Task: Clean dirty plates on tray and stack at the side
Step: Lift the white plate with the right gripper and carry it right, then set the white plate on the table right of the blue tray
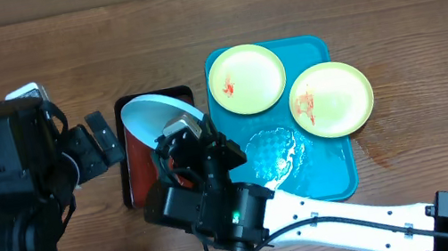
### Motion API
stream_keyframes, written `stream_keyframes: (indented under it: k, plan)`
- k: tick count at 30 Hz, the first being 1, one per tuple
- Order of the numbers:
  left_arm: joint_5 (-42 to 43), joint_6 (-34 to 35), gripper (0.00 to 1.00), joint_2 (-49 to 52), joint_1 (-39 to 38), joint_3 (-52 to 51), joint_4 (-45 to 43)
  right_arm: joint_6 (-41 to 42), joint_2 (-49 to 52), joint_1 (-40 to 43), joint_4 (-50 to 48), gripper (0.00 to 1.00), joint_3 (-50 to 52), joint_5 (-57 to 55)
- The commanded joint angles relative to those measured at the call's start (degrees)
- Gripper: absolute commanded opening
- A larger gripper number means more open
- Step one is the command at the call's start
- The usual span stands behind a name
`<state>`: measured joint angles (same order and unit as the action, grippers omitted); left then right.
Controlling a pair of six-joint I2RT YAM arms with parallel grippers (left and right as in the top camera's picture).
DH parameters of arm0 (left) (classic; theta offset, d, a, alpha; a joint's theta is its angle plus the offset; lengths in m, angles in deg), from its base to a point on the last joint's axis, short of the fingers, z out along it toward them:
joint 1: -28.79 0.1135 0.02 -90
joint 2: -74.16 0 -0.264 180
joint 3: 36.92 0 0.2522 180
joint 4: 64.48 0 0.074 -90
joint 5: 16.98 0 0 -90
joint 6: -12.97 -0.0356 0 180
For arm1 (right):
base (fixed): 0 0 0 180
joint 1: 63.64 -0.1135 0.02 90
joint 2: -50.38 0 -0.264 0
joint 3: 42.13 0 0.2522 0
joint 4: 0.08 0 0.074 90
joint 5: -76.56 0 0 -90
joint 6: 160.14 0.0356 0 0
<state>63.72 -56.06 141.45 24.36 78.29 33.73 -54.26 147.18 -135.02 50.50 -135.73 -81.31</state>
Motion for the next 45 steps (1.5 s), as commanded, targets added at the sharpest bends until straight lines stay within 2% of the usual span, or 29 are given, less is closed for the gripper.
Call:
stream_keyframes:
  k: [1, 3, 7, 12, 13, 14, 18, 22, 27, 31, 37, 44, 45]
  plan:
    - [-1.2, -0.39, 1.0, 0.98, -0.22, 0.72, -0.04, 1.75, -1.88, 2.73, -0.2, 0.04, -1.29, 8.72]
    - [-1.2, -0.39, 1.0, 1.7, -0.22, 0.72, -0.07, 5.11, -2.12, 5.38, 0.2, 0.04, -1.31, 15.02]
    - [-1.2, -0.39, 1.0, 3.23, -0.22, 0.72, -0.07, 5.73, -4.5, 12.02, 0.7, 0.04, -2.45, 30.42]
    - [-1.2, -0.39, 1.0, 5.2, -0.22, 0.72, -0.07, 11.19, -10.21, 27.69, 9.62, 0.04, -7.98, 50.27]
    - [-1.2, -0.39, 1.0, 6.12, -0.22, 0.72, -0.07, 13.2, -12.2, 36.57, 14.88, 0.04, -10.38, 58.03]
    - [-1.2, -0.39, 1.0, 6.69, -0.22, 0.72, -0.07, 13.73, -13.05, 41.86, 17.66, 0.04, -11.34, 62.34]
    - [-1.2, -0.39, 1.0, 8.55, -0.22, 0.72, -0.07, 13.94, -14.6, 64.52, 26.62, 0.04, -12.26, 74.64]
    - [-1.2, -0.39, 1.0, 10.75, -0.22, 0.72, -0.07, 12.7, -12.61, 85.13, 33.24, 0.04, -10.97, 77.13]
    - [-1.07, -0.2, 1.0, 13.31, -0.22, 0.72, -2.51, 10.69, -8.44, 100.61, 34.45, 0.04, -5.46, 76.98]
    - [1.66, -0.24, 1.0, 14.64, -0.22, 0.72, -1.88, 10.69, -7.08, 105.77, 30.82, 0.04, 2.67, 75.12]
    - [6.75, -0.24, 1.0, 14.32, -0.22, 0.72, 0.9, 14.49, -7.08, 106.71, 20.04, 0.04, 18.58, 65.64]
    - [6.8, -0.39, 1.0, 12.15, -0.22, 0.72, 1.9, 16.11, -7.08, 104.72, 14.25, 0.04, 26.18, 65.33]
    - [6.78, -0.42, 1.0, 11.69, -0.22, 0.72, 1.86, 16.09, -7.08, 104.3, 14.47, 0.07, 26.34, 65.35]
